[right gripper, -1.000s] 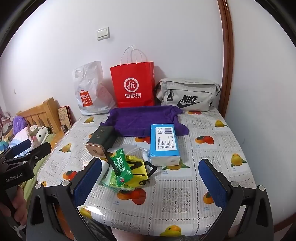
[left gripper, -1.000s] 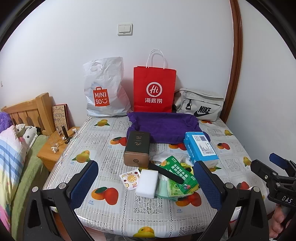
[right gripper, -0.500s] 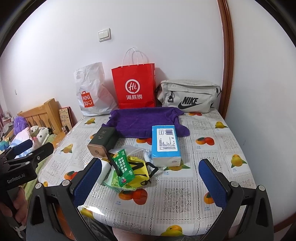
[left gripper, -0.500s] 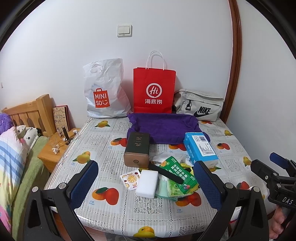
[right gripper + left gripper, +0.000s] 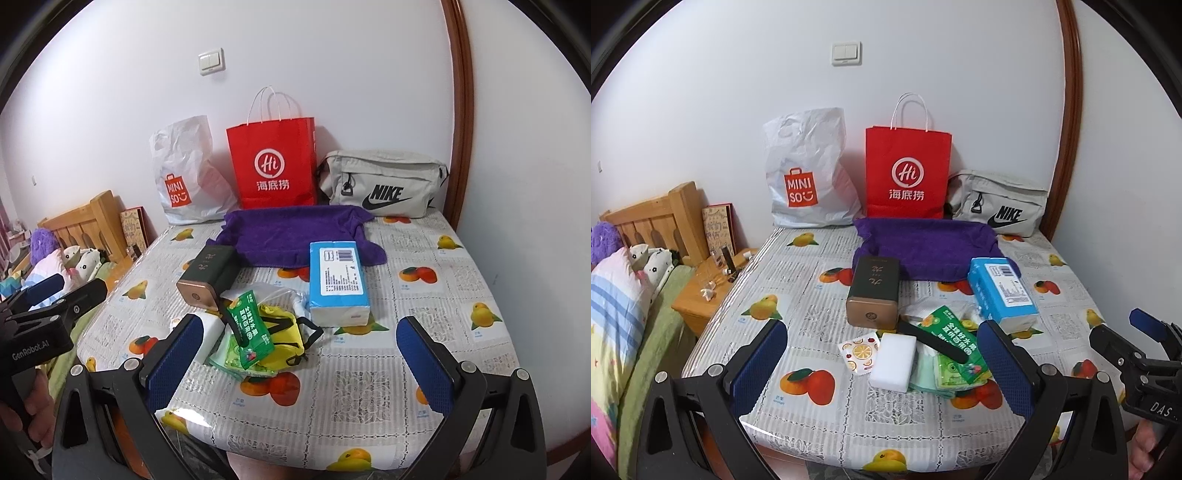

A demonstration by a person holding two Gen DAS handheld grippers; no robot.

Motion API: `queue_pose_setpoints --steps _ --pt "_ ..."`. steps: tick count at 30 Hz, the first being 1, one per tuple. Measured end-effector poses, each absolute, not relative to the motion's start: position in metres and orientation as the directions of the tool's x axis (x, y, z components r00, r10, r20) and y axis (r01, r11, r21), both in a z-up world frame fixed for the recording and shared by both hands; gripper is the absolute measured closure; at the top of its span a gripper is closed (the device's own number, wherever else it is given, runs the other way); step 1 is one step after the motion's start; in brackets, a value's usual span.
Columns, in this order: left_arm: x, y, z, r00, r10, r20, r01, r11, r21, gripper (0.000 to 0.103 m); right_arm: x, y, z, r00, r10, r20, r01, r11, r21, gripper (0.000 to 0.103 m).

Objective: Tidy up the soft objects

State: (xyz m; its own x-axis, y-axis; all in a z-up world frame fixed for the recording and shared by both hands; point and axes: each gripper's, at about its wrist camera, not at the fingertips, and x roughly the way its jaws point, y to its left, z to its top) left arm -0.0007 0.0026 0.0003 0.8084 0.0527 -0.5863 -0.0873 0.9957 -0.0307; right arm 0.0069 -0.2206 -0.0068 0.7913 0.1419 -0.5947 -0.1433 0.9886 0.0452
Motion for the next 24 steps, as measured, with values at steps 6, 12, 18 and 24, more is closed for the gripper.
queue_pose_setpoints --steps 6,12,18,24 --pt "0.012 0.004 -0.019 0.781 0.044 -0.623 -0.084 0.996 -0.035 0.000 0.020 -0.217 -0.022 0.806 0.138 -0.576 -0.151 0.988 0.025 0.000" --pt "0.031 0.005 -0.047 0.739 0.033 -0.673 -0.078 0.996 -0.037 0.000 0.042 -0.220 -0.049 0.727 0.150 -0.670 -0.133 0.988 0.076 0.000" --pt "0.053 0.005 -0.083 0.670 0.000 -0.743 -0.057 0.997 -0.052 0.000 0.063 -0.218 -0.082 0.642 0.142 -0.754 -0.125 0.989 0.080 0.000" --pt "0.070 0.027 -0.118 0.617 -0.020 -0.787 -0.087 0.992 -0.093 0.000 0.083 -0.216 -0.107 0.605 0.104 -0.789 -0.105 0.993 0.051 0.000"
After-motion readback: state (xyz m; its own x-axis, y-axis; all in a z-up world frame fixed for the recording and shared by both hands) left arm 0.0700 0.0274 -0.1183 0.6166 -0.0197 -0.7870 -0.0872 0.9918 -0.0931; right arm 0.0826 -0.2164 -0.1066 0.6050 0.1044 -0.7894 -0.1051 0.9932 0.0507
